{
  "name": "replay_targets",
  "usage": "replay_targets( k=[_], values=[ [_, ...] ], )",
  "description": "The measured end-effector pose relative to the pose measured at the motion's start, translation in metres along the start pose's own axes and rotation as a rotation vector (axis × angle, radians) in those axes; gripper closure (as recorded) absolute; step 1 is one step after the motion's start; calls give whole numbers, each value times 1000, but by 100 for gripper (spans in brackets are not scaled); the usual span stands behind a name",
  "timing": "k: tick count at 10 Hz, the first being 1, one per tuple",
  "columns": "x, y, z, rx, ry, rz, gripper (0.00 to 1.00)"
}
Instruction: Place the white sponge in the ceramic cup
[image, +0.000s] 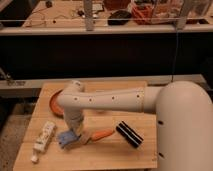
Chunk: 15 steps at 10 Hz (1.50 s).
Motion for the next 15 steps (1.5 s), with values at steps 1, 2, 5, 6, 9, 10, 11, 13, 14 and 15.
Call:
replay_targets(
  k=[1,2,5,6,9,10,11,13,14,15],
  values=[
    [0,-2,-3,-1,7,3,93],
    [2,-5,-8,-3,13,8,93],
    [7,-6,-20,-12,31,4,93],
    [8,-7,-21,-11,32,3,93],
    [21,0,-36,9,37,20,93],
    [24,2,-40,12,38,24,96],
    [28,4,-45,17,41,28,98],
    [35,7,-53,23,44,38,98],
    [40,8,-59,27,47,43,98],
    [42,8,-64,29,50,44,98]
  ],
)
